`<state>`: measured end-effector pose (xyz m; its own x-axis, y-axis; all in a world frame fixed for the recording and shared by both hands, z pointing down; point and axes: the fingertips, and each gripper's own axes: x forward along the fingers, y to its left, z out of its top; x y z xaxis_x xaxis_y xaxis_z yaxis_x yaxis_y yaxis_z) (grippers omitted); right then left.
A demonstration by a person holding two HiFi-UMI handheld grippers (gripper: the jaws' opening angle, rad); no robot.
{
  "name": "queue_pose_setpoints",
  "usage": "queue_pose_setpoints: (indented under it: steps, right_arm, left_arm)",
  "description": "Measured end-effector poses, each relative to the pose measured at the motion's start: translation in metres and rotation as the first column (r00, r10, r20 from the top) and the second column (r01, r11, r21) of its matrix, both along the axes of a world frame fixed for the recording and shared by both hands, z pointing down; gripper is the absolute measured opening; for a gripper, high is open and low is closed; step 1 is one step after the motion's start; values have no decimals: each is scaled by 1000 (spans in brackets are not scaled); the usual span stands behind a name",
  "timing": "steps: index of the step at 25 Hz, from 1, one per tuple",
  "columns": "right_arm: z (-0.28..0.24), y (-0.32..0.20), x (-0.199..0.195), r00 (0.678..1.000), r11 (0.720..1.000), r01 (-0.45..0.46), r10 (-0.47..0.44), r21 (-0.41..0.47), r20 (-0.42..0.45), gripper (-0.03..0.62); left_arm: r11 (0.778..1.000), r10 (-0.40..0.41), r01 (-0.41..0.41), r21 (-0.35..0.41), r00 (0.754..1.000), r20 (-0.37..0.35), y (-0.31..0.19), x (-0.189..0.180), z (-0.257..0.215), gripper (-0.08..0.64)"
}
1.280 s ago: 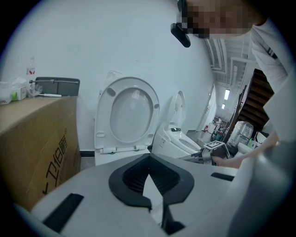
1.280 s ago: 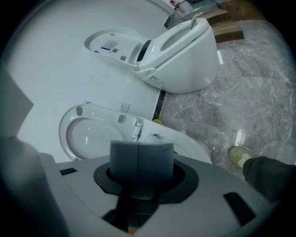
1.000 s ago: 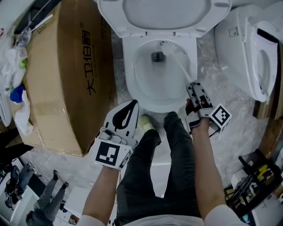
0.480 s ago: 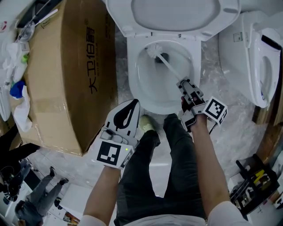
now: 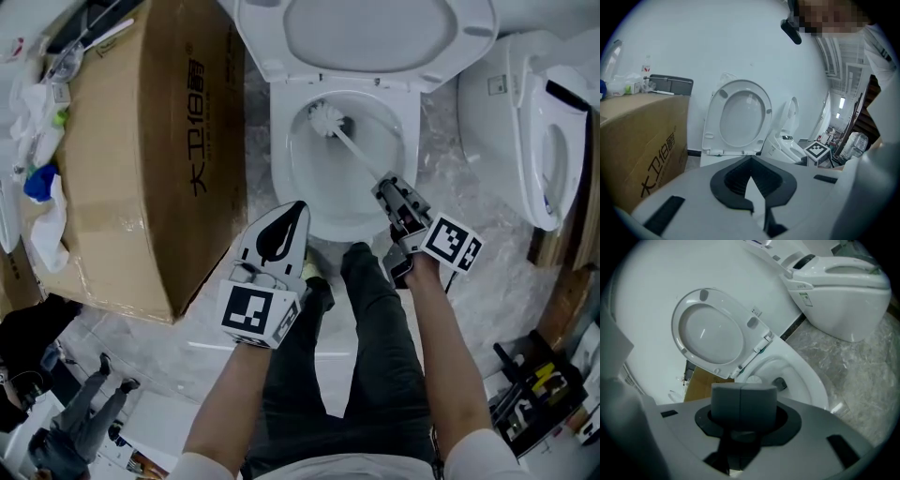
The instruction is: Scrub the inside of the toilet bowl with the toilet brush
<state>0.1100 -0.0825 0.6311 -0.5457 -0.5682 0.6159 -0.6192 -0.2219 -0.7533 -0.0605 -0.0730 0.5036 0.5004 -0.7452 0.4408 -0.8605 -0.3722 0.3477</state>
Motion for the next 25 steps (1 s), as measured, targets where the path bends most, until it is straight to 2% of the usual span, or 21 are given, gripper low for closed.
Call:
queue_pose_setpoints:
  steps: [3, 6, 9, 13, 15, 19, 25]
  right_arm:
    - [-11, 19, 4, 990, 996, 87, -87, 2, -107, 157]
    - [-11, 45, 0, 954, 976, 216, -212, -4, -212, 156]
    - [0, 65, -7, 889, 939, 345, -329, -7, -317, 156]
    - [26, 77, -22, 782, 870, 493, -449, -12, -432, 156]
    - [35, 78, -29, 735, 840, 543, -480, -8, -478, 156]
    - [43, 63, -39, 669, 799, 601, -488, 21, -560, 156]
    - [48, 24, -53, 529, 700, 712, -483, 56, -698, 156]
  left_arm:
    - [1000, 14, -14, -2, 1000, -15, 0, 16, -3, 8]
    - [999, 41, -41, -3, 999, -28, 2, 33, 1, 8]
    - [998, 68, -68, -10, 998, -18, 5, 44, 13, 8]
    - [996, 89, -90, -27, 996, -9, 12, 43, 36, 8]
    - [995, 94, -94, -33, 996, -6, 16, 40, 44, 8]
    - [995, 99, -99, -33, 995, 3, 18, 34, 55, 8]
    - [995, 95, -95, -13, 995, 2, 10, 30, 66, 8]
